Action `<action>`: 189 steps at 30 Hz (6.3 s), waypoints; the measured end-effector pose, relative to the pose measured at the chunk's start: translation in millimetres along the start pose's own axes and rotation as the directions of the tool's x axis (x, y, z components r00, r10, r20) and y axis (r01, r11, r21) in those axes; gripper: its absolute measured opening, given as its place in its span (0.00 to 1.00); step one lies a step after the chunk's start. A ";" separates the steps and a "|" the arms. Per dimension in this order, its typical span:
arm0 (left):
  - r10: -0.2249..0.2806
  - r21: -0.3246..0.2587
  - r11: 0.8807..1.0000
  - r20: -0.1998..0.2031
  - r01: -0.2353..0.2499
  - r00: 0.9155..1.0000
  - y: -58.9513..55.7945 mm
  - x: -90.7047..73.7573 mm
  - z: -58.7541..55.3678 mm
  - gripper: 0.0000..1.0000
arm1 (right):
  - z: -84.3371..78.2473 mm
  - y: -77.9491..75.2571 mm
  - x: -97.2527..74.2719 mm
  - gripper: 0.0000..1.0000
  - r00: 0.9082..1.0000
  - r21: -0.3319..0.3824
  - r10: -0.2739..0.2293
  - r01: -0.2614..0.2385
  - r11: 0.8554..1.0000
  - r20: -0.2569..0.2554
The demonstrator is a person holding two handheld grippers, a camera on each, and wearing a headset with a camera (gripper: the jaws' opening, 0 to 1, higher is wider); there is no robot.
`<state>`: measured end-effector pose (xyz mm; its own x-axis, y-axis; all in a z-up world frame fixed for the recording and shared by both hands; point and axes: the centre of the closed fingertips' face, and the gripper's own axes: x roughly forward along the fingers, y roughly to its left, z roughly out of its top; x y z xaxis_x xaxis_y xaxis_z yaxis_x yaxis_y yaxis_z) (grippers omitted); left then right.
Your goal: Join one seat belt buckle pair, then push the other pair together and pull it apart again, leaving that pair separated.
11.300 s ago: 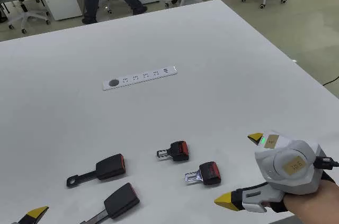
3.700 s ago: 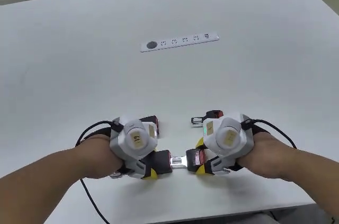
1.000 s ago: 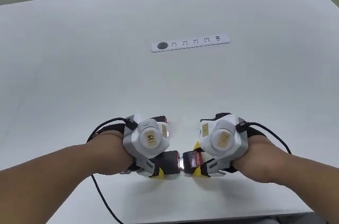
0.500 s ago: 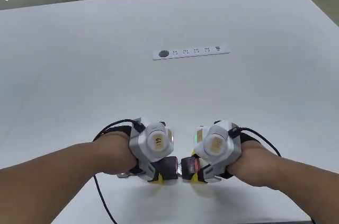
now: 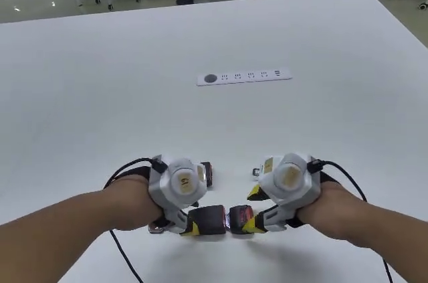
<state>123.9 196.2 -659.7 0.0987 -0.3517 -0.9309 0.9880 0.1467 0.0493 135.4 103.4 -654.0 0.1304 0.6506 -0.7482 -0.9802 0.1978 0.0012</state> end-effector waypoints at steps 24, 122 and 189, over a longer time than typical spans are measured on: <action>0.108 -0.095 0.990 0.068 -0.101 0.992 99.5 -6.2 -4.3 0.44 | -41.5 -93.9 -29.1 0.34 0.987 -0.001 -0.137 0.138 0.990 -0.081; -0.025 0.006 1.000 0.036 0.025 0.999 106.4 35.4 -17.5 0.33 | 22.3 -89.0 63.0 0.32 1.000 -0.168 -0.003 -0.001 0.986 -0.022; -0.041 0.032 0.999 0.036 0.040 0.999 102.8 34.8 -14.0 0.32 | -8.4 -92.4 35.1 0.33 1.000 -0.138 0.016 -0.014 0.990 0.010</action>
<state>227.2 212.0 -692.0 0.0622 -0.3901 -0.9187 0.9944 0.1032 0.0235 229.2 101.8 -685.9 0.1165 0.6606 -0.7417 -0.9931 0.0858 -0.0795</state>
